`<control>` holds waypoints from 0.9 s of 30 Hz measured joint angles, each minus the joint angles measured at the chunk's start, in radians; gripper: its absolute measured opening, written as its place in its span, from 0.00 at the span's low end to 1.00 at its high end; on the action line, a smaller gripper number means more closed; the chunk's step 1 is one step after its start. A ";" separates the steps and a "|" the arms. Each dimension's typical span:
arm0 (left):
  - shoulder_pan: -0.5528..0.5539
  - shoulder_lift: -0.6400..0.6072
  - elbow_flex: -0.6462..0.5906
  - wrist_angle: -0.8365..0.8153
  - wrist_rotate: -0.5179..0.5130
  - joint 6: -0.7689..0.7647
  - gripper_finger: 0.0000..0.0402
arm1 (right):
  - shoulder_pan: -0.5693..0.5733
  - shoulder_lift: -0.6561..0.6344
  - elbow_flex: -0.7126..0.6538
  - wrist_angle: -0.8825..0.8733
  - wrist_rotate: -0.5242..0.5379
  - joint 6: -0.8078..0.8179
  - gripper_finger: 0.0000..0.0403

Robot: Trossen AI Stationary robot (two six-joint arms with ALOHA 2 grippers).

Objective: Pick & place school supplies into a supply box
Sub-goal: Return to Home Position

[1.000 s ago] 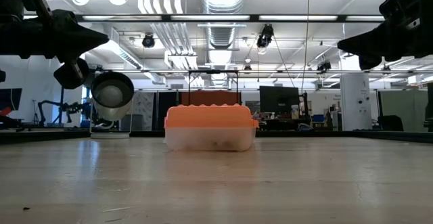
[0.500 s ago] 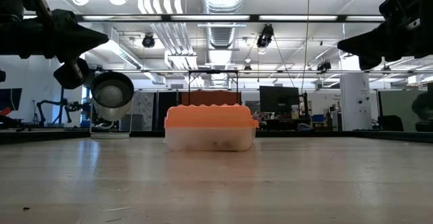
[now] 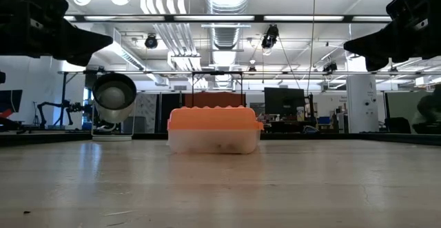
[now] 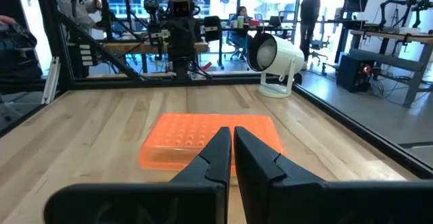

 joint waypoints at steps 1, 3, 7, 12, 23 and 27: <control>0.000 0.000 0.000 -0.001 0.000 -0.016 0.00 | 0.000 0.000 0.000 0.000 0.000 0.000 0.03; 0.005 0.000 0.000 -0.007 0.011 -0.030 0.00 | 0.000 0.000 0.000 0.000 0.000 0.000 0.03; 0.026 0.000 0.000 -0.015 0.054 -0.047 0.00 | 0.000 0.000 0.000 0.000 0.000 0.000 0.03; 0.039 0.000 0.000 -0.020 0.064 -0.045 0.00 | 0.000 0.000 0.000 0.000 0.000 0.000 0.03; 0.039 0.004 0.000 0.001 0.064 -0.064 0.00 | -0.001 0.000 0.000 0.000 0.000 0.000 0.03; 0.039 0.005 0.000 0.002 0.065 -0.064 0.00 | -0.001 0.000 0.000 0.000 0.001 0.000 0.03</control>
